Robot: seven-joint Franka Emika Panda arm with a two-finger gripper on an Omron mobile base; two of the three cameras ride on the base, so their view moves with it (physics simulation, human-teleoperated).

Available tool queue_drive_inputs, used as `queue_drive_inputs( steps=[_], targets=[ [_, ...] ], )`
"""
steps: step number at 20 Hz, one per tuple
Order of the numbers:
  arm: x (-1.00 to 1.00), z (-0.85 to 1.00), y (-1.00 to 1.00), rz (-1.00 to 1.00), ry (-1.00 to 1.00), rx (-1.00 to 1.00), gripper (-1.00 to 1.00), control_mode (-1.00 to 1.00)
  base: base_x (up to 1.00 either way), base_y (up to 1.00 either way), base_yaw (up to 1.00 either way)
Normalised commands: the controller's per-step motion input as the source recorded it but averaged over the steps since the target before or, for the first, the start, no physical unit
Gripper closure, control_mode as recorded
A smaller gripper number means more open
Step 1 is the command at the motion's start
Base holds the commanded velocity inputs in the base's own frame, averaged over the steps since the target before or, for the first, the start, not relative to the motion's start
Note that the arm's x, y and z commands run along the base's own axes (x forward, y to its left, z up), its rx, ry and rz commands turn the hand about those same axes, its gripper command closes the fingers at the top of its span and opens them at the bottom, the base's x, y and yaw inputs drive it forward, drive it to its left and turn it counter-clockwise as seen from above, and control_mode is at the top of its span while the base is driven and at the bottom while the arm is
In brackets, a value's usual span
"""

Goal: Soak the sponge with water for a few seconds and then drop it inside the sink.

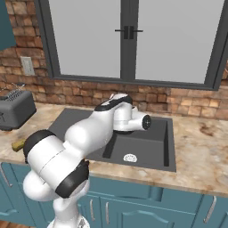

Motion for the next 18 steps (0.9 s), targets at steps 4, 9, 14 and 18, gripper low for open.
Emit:
queue_drive_inputs(
  steps=[4, 9, 14, 18],
  targets=[
    [0.13, -0.07, 0.0, -0.02, -0.01, 0.0, -1.0, -1.0, 0.0, 0.0, 0.0],
    [0.09, 0.0, 0.0, -0.01, 0.0, 0.0, -1.0, -1.0, 0.0, 0.0, 0.0],
    [0.05, 0.0, 0.0, 0.0, 0.0, 0.0, -1.0, -1.0, 0.0, 0.0, 0.0],
    [0.0, 0.0, 0.01, 0.0, -0.01, 0.01, -1.0, -1.0, 0.0, 0.0, 0.0]
  ],
)
